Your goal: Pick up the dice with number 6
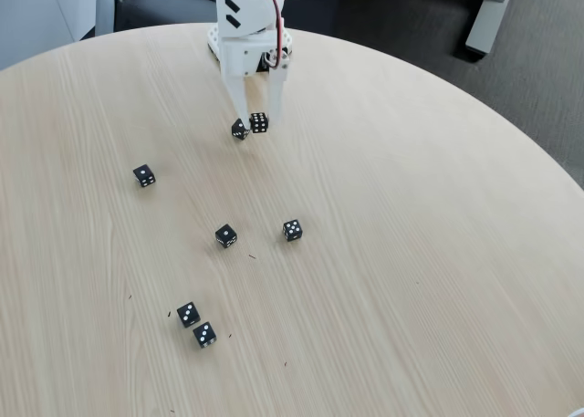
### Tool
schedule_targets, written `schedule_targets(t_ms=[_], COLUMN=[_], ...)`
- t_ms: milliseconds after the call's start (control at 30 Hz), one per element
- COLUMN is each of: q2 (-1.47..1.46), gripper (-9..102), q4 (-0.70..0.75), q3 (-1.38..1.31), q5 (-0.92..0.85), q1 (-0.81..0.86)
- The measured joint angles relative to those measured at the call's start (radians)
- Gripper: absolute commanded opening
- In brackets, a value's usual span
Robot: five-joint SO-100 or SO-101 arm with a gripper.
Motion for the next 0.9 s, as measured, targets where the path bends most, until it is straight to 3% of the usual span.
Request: schedule_targets(t_ms=[600, 900], q2=[-0.002, -0.002], gripper=[0, 1], q4=[0.000, 0.000], q3=[0.000, 0.000], q5=[-0.025, 0.051], q1=[0.008, 0.006])
